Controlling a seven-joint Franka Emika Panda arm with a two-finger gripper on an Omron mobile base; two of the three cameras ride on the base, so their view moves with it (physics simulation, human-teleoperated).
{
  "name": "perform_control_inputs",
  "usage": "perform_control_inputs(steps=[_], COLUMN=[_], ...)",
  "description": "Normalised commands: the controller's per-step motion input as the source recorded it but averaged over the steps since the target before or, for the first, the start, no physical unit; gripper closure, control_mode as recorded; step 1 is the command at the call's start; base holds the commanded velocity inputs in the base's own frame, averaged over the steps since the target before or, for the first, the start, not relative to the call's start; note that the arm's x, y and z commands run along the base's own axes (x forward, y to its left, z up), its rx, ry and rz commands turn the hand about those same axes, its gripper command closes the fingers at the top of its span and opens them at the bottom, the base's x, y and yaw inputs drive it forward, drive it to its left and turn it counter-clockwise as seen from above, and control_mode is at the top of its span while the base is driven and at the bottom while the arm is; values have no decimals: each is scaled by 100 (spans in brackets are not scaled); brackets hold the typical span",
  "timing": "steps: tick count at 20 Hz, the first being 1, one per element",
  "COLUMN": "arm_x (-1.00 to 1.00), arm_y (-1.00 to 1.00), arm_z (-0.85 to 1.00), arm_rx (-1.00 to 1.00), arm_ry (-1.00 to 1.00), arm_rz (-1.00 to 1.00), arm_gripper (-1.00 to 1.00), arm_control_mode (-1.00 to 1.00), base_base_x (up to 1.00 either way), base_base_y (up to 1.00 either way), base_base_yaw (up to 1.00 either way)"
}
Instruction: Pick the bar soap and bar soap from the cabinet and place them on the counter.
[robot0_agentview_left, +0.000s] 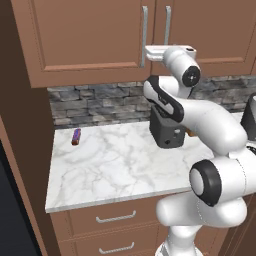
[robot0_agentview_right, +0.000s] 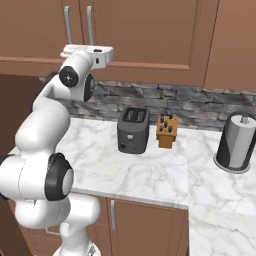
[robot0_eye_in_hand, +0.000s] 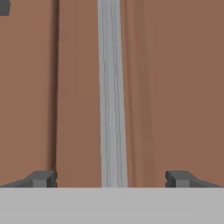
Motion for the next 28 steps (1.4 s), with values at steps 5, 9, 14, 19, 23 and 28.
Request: perform_control_inputs(steps=[5, 9, 14, 19, 23, 28], arm_x=[42, 43, 43, 41, 35, 26], arm_y=[0, 0, 0, 0, 0, 0], arm_z=[0, 0, 0, 0, -15, -21], arm_rx=[0, 0, 0, 0, 0, 0], arm_ry=[19, 33, 25, 21, 13, 8], arm_rz=[0, 2, 3, 5, 6, 7], arm_gripper=[100, 100, 100, 100, 100, 100], arm_control_mode=[-100, -100, -100, -100, -100, -100], base_base_x=[0, 0, 0, 0, 0, 0], base_base_y=[0, 0, 0, 0, 0, 0], base_base_yaw=[0, 0, 0, 0, 0, 0])
